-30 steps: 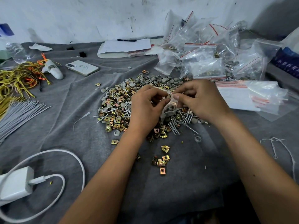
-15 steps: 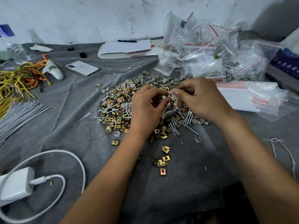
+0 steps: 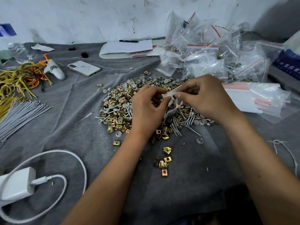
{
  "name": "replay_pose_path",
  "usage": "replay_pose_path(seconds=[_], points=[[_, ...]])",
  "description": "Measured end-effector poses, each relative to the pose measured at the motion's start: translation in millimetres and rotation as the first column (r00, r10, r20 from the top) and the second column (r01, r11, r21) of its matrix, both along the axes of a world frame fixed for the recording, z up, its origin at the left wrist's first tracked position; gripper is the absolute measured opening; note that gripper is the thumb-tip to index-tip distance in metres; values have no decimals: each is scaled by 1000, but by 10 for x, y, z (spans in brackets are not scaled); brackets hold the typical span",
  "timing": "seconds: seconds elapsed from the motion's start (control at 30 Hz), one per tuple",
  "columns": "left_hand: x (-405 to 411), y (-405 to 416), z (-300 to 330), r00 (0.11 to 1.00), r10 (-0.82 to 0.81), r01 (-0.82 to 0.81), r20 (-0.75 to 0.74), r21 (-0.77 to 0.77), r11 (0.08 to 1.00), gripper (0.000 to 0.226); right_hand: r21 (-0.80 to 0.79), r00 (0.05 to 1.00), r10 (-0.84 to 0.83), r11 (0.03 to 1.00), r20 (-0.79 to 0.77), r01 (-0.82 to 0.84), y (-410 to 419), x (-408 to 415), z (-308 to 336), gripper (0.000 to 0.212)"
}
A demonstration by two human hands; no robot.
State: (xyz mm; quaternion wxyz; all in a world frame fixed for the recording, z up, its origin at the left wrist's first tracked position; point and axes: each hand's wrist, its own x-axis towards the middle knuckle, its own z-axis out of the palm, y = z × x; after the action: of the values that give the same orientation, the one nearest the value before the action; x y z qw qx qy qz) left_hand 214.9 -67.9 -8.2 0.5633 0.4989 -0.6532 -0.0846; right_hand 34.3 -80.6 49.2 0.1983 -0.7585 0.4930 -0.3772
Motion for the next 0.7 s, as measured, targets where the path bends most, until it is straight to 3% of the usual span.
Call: replay_pose_path(seconds=[0.1,0.33,0.47,0.57,0.7], points=[[-7,5,0,999,11,-10,-35,19,1000,9,-6,995,33,999,-98,-34,7,11,22,6],[-2,5,-16,996,48,-41,-77,82,996,6,-88,997,-58,995,-44,54,-5,-80,-11,8],[-5,19,1,993,64,-57,-95,72,996,4,56,975,43,998,-218,-31,-50,-150,-40,4],[1,33,19,991,91,-88,-99,39,995,2,163,915,163,981,-369,-109,-52,-127,-75,16],[25,21,7,979,131,-124,-158,52,991,1,206,849,187,974,-494,-94,-45,-95,-134,19]])
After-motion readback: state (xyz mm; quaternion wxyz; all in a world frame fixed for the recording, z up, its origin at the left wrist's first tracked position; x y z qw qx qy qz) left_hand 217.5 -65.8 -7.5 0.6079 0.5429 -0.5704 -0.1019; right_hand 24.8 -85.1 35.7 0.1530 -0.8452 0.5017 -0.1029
